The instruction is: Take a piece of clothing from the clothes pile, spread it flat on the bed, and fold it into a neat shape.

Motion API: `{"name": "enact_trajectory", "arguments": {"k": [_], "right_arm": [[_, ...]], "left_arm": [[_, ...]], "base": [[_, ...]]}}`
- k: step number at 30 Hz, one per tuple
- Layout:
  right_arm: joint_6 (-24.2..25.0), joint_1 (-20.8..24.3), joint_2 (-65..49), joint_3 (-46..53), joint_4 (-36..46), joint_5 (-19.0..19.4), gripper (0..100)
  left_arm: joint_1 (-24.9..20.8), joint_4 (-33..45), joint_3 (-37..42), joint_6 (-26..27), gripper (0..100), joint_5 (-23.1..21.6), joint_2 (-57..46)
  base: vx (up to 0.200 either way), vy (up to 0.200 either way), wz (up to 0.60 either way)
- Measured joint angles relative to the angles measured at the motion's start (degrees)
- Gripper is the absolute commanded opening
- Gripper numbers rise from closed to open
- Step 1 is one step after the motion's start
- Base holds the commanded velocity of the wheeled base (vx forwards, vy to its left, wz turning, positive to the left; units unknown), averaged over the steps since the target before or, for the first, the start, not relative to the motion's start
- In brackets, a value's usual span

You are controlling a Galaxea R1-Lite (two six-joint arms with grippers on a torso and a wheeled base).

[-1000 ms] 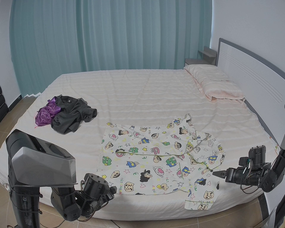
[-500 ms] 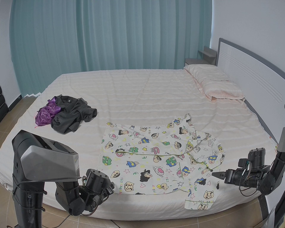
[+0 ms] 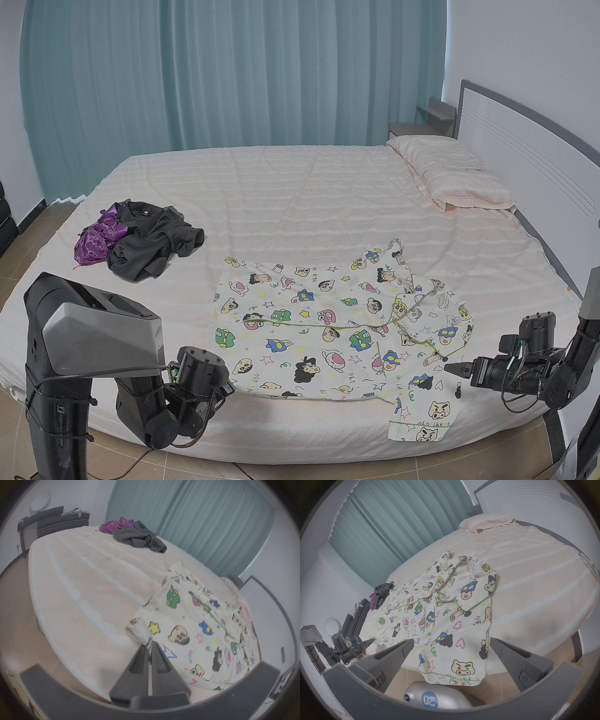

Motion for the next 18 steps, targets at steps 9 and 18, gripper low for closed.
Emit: {"name": "enact_trajectory", "arguments": {"k": [9, 18], "right_arm": [[-0.4, -1.3, 4.2, -5.4, 3.6, -0.9, 100], [-2.6, -2.1, 5.4, -15.2, 14.9, -1.0, 100]], "left_arm": [[2.9, -3.8, 0.1, 2.6, 0, 0.4, -2.1], [4.2, -4.5, -0.2, 2.8, 0, 0.4, -2.7]], "base": [[0.000, 0.000, 0.00], [0.000, 0.000, 0.00]]}}
